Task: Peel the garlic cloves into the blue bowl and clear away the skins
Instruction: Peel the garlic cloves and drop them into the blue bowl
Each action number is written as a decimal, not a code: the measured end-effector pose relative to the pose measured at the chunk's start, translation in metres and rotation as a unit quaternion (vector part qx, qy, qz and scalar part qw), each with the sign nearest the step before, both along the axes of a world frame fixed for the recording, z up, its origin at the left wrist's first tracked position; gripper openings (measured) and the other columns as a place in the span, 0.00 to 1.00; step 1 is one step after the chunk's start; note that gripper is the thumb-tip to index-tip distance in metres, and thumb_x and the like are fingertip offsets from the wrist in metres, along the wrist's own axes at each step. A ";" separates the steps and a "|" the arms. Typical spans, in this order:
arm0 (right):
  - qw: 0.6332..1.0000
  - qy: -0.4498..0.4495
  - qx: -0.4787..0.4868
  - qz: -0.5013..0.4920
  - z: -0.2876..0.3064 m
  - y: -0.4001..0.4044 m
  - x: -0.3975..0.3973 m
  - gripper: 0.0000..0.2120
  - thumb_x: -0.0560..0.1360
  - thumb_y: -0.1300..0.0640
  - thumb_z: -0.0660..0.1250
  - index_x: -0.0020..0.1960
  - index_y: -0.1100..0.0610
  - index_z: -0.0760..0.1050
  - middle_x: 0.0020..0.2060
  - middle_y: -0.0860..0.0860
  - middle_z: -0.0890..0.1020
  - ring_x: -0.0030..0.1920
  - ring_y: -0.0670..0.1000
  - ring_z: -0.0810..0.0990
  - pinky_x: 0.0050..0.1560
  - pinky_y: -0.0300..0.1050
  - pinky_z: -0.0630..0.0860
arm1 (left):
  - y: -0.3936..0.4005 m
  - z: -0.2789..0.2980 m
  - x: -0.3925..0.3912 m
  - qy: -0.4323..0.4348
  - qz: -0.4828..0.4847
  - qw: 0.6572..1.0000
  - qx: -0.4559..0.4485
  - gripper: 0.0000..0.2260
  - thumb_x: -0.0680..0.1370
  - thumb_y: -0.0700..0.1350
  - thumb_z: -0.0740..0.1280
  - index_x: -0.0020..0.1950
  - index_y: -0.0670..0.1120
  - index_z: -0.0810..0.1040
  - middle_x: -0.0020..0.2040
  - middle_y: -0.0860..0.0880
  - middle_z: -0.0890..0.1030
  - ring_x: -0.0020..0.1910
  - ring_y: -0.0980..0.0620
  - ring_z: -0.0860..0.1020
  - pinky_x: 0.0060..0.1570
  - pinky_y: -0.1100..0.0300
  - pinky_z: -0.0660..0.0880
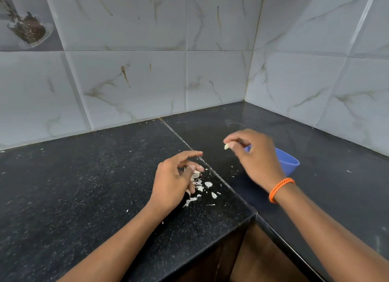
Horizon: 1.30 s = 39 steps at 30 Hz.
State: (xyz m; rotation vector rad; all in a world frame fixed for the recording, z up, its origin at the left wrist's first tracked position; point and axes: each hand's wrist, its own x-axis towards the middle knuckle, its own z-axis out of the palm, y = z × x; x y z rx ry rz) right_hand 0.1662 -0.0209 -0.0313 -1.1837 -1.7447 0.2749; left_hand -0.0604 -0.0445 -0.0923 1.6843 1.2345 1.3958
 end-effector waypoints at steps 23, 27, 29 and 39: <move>0.988 0.026 -0.154 0.005 -0.025 -0.012 -0.018 0.13 0.80 0.64 0.69 0.43 0.50 0.87 0.33 0.48 0.86 0.30 0.46 0.82 0.37 0.33 0.76 | 0.001 0.001 -0.002 -0.004 0.016 1.000 -0.005 0.18 0.84 0.32 0.64 0.61 0.52 0.86 0.45 0.48 0.88 0.25 0.47 0.78 0.33 0.44 0.83; 0.985 0.045 -0.168 -0.007 -0.032 -0.018 -0.028 0.12 0.80 0.65 0.69 0.44 0.52 0.87 0.31 0.46 0.85 0.28 0.45 0.82 0.32 0.34 0.75 | 0.000 0.002 -0.002 0.002 0.014 1.000 -0.001 0.18 0.84 0.32 0.64 0.61 0.52 0.86 0.45 0.50 0.88 0.25 0.47 0.78 0.34 0.46 0.84; 0.980 0.072 -0.186 0.004 -0.031 -0.022 -0.031 0.11 0.81 0.65 0.69 0.46 0.54 0.88 0.31 0.48 0.84 0.25 0.44 0.79 0.28 0.37 0.74 | 0.000 0.002 -0.001 0.009 0.013 1.000 0.000 0.19 0.84 0.32 0.64 0.61 0.53 0.86 0.45 0.51 0.88 0.27 0.47 0.79 0.35 0.46 0.84; 0.990 0.016 -0.141 0.000 0.022 -0.012 0.007 0.08 0.76 0.65 0.73 0.50 0.53 0.85 0.35 0.47 0.87 0.27 0.48 0.81 0.31 0.33 0.74 | 0.001 0.004 -0.001 0.060 0.048 0.997 0.025 0.17 0.83 0.36 0.67 0.59 0.57 0.87 0.47 0.61 0.88 0.48 0.53 0.86 0.49 0.52 0.82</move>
